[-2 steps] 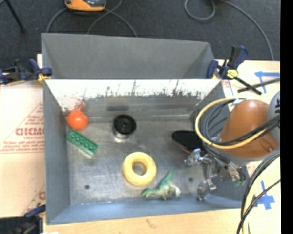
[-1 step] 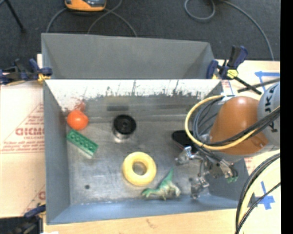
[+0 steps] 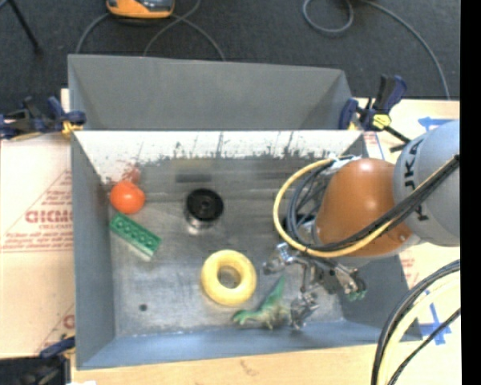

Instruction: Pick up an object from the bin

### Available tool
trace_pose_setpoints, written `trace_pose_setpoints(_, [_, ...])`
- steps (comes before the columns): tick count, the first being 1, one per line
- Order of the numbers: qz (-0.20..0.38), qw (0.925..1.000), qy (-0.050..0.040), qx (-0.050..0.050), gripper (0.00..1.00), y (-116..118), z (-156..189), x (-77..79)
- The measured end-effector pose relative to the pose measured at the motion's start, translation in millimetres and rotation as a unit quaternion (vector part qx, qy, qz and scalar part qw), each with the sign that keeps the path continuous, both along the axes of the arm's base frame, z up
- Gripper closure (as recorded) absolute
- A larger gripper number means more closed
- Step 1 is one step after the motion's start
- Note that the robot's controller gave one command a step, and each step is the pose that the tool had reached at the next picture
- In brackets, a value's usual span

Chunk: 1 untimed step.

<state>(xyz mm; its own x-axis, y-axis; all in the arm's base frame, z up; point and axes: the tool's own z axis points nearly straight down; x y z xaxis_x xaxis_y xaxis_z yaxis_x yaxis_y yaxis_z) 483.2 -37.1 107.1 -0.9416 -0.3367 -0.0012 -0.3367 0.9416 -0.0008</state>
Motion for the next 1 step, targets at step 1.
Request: trace_pose_setpoints(1, [0.046, 0.999, -0.0021, 0.0, 1.0, 20.0, -35.2, 6.7])
